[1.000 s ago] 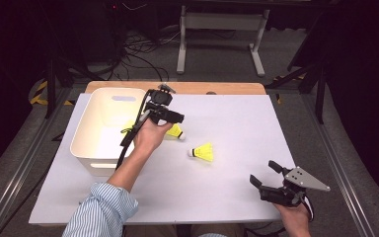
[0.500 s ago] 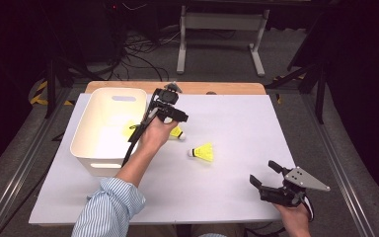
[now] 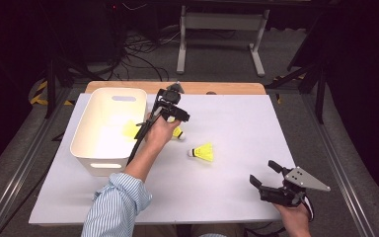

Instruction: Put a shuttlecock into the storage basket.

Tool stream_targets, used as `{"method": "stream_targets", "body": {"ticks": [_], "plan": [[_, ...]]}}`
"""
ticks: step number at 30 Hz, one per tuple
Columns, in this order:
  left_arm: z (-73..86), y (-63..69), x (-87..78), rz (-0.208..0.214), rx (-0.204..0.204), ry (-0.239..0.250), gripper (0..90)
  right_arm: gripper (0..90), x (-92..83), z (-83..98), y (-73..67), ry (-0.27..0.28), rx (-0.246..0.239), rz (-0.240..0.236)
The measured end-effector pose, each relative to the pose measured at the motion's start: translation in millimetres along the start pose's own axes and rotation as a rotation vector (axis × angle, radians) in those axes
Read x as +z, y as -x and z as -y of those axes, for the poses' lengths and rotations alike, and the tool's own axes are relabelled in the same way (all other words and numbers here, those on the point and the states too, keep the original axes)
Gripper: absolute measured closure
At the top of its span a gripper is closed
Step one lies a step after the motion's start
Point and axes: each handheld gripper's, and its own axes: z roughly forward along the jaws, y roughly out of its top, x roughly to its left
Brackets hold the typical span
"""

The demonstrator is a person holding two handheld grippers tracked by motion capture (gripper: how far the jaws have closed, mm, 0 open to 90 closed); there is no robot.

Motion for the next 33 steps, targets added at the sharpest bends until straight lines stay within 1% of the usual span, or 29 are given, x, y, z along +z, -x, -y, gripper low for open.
{"method": "stream_targets", "body": {"ticks": [3,6,8,10,14,16,20,21,22,25,29,32,33], "plan": [[-1.5,-0.3,3.8,-0.006,-0.004,-0.001,31.0,12.3,0.1,-0.2,-0.1,0.0,0.0,-0.002],[-1.9,-2.3,7.2,0.004,-0.009,-0.008,31.0,12.3,0.4,-0.2,0.0,0.0,-0.003,-0.004],[-2.1,-3.2,7.9,0.001,-0.007,-0.006,31.4,12.3,0.2,-0.2,0.2,0.001,-0.002,-0.005],[-2.2,-3.2,9.9,0.008,-0.021,-0.01,32.2,12.3,0.0,-0.1,0.9,0.003,0.001,-0.004],[-2.4,-4.0,12.9,-0.007,-0.012,-0.021,32.7,12.3,-0.3,-0.3,0.8,0.004,0.001,-0.003],[-2.4,-6.7,16.4,-0.019,-0.022,-0.038,33.0,12.3,-0.1,-0.3,0.9,0.004,0.0,-0.003],[-2.2,-8.6,19.7,-0.023,-0.026,-0.055,33.6,12.3,0.1,-0.2,1.1,0.002,0.001,-0.004],[-2.4,-9.0,21.1,-0.023,-0.026,-0.062,33.9,12.3,0.1,-0.2,1.1,0.002,0.001,-0.005],[-2.1,-9.7,23.1,-0.014,-0.033,-0.069,34.4,12.2,0.1,-0.2,1.1,0.002,0.001,-0.005],[-1.2,-10.9,26.8,-0.01,-0.048,-0.081,36.2,12.3,0.0,-0.2,1.2,0.002,-0.001,-0.007],[-0.8,-12.7,28.9,0.001,-0.052,-0.095,38.9,12.3,-0.3,-0.1,1.6,0.001,0.001,-0.007],[-0.7,-13.1,29.0,0.012,-0.056,-0.1,43.5,12.3,-0.1,-0.2,1.4,0.001,-0.001,-0.008],[-0.6,-13.0,29.4,0.017,-0.057,-0.108,45.5,12.3,0.0,-0.2,1.3,0.001,-0.002,-0.008]]}}
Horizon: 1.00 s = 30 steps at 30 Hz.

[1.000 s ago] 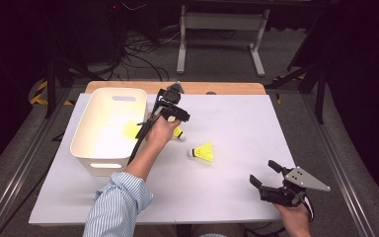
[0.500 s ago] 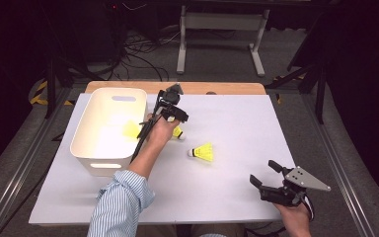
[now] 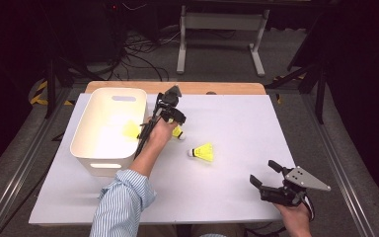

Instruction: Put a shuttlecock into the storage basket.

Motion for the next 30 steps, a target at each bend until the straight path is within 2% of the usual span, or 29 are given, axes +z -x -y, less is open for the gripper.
{"method": "stream_targets", "body": {"ticks": [5,11,14,21,30], "plan": [[0.5,0.0,0.6,0.006,0.0,-0.014,57.0,12.3,0.6,-0.4,-2.4,-0.003,-0.01,-0.002],[0.5,0.0,-0.4,0.003,0.007,-0.02,66.2,12.4,0.5,-0.2,-1.5,-0.004,-0.009,-0.002],[0.7,0.9,-0.9,-0.006,0.018,-0.015,71.5,12.4,0.6,-0.1,-1.0,-0.006,-0.01,0.0],[1.0,2.6,-4.9,0.004,0.034,-0.008,86.2,12.4,0.5,0.1,-0.7,-0.008,-0.006,0.002],[1.8,8.0,-9.0,0.012,0.081,-0.01,89.8,12.4,1.0,0.5,-0.6,-0.012,-0.01,0.002]]}}
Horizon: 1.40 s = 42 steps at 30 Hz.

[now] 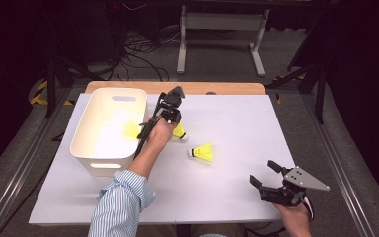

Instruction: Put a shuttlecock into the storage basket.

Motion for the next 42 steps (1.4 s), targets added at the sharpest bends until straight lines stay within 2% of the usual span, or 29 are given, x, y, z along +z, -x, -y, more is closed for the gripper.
{"method": "stream_targets", "body": {"ticks": [5,18,23,30,34,42], "plan": [[0.6,1.8,-2.0,0.012,0.016,0.006,90.0,12.4,-0.7,0.3,0.7,0.001,0.0,0.003],[2.2,9.5,-9.4,0.084,0.044,0.028,90.0,12.4,1.0,1.0,-0.3,-0.012,0.0,0.0],[3.7,11.9,-14.1,0.089,0.06,0.035,90.0,12.4,1.5,1.4,0.1,-0.014,-0.002,0.005],[6.3,12.7,-23.5,0.082,0.047,0.054,90.0,12.5,1.3,1.5,0.0,-0.013,0.003,0.001],[9.2,10.5,-33.3,0.09,0.049,0.063,90.0,12.1,0.6,0.7,1.5,0.001,0.018,-0.004],[14.5,3.6,-48.7,0.117,0.05,0.084,90.0,12.1,3.0,1.2,-0.7,-0.016,0.011,-0.002]]}}
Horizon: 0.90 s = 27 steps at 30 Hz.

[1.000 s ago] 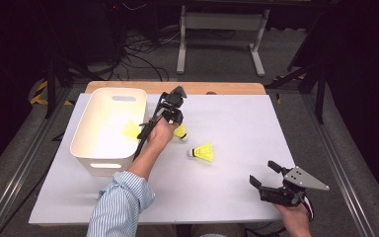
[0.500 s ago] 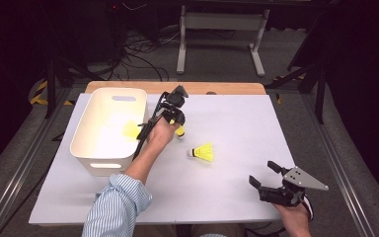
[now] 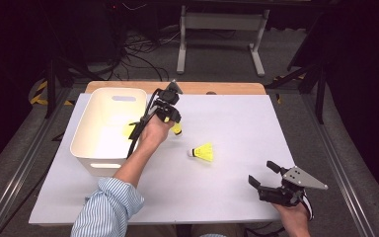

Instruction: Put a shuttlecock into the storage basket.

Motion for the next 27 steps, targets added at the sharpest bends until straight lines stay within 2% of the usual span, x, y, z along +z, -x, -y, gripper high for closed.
{"method": "stream_targets", "body": {"ticks": [20,27], "plan": [[7.0,-1.0,-19.6,0.028,0.031,0.017,90.0,12.2,0.7,1.2,1.4,-0.008,0.002,0.008],[9.3,-1.4,-24.2,0.025,0.036,0.011,90.0,12.2,1.0,1.3,1.6,-0.012,0.003,0.01]]}}
